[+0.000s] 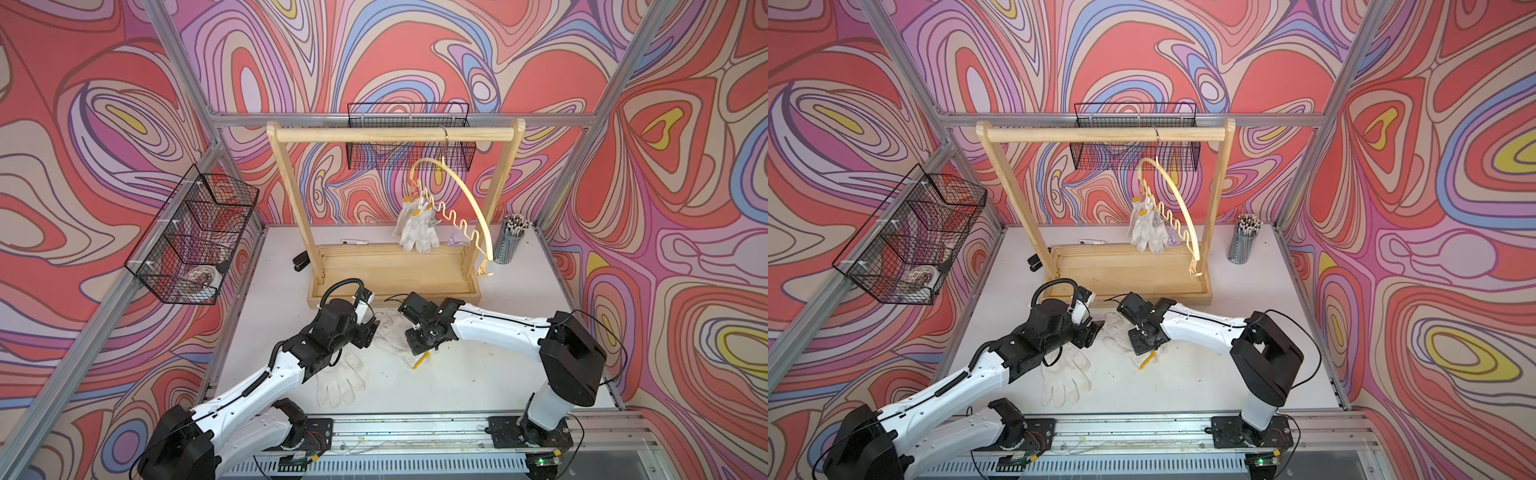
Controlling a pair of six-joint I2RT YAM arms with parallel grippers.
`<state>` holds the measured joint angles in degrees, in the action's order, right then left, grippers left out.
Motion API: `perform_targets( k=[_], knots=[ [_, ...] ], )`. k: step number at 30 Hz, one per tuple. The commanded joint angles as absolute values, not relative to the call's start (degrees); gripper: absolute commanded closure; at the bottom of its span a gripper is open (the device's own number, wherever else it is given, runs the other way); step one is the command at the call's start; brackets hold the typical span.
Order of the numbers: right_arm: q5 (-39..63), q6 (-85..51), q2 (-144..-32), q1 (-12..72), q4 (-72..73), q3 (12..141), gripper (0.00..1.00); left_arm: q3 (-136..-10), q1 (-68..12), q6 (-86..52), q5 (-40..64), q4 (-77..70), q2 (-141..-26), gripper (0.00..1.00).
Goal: Clip the gloves onto a hanger to dry
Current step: Pick up the glove from the center of the board.
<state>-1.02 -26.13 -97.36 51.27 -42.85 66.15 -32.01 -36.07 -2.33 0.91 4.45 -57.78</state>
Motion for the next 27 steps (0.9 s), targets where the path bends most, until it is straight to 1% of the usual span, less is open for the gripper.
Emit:
perform_targets(
  k=[1,3,5,8,13,21,27],
  knots=[
    [3.49,-24.61,-94.97,50.13,-44.32,67.91,1.00,-31.01,-36.39,-0.93,4.87,1.97,-58.04,0.25],
    [6.53,-24.19,-94.67,48.64,-44.65,68.24,1.00,-30.17,-36.42,-0.23,9.39,0.34,-58.09,0.25],
    [9.35,-24.09,-94.27,46.85,-44.66,68.03,1.00,-28.31,-37.43,0.82,11.79,-0.91,-58.42,0.25],
    [13.20,-24.77,-93.08,44.10,-44.61,68.26,1.00,-27.53,-41.30,3.53,8.23,-0.50,-58.66,0.25],
    [20.25,-26.83,-91.51,41.67,-43.07,69.56,1.00,-25.66,-44.65,5.85,6.86,-2.85,-57.44,0.25],
    [24.12,-29.69,-88.86,41.13,-41.78,71.46,1.00,-27.06,-47.60,7.83,3.69,-3.23,-56.60,0.25],
    [24.58,-31.57,-85.90,41.01,-43.01,72.15,1.00,-27.59,-51.83,13.78,-3.28,-3.70,-55.66,0.23]
  ],
)
